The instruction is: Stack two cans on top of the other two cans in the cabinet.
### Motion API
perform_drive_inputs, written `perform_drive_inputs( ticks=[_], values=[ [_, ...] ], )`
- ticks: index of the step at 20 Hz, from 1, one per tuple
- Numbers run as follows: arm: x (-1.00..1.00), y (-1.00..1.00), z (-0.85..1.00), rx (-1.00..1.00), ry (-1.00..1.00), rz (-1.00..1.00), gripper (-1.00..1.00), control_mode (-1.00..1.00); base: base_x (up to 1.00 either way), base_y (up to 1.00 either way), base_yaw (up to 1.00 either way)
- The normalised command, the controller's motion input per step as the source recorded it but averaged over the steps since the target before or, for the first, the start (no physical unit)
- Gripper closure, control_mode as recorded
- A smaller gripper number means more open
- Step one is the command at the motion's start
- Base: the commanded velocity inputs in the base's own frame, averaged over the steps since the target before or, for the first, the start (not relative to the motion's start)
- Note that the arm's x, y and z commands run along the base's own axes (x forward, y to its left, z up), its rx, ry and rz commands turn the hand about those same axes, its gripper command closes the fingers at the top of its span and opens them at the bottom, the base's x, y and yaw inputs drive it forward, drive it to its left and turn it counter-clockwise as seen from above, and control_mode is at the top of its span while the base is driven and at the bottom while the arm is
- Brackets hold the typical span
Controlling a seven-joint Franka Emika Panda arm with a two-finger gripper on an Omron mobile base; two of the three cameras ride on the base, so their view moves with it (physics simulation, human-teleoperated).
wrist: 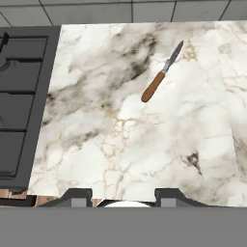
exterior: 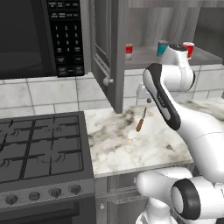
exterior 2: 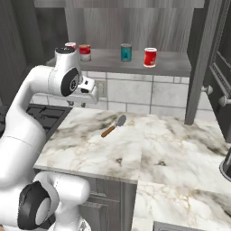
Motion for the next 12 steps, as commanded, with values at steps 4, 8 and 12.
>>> perform_drive_inputs(
  ticks=[4,8,12],
  values=[
    [-0.08,0.0,-0.01,0.0,0.0,0.0,-1.0,-1.0,0.0,0.0,0.0],
    [-0.2,0.0,0.0,-0.01,-0.04,0.01,-1.0,-1.0,0.0,0.0,0.0],
    [-0.23,0.0,0.0,0.0,-0.15,0.01,-1.0,-1.0,0.0,0.0,0.0]
  ],
)
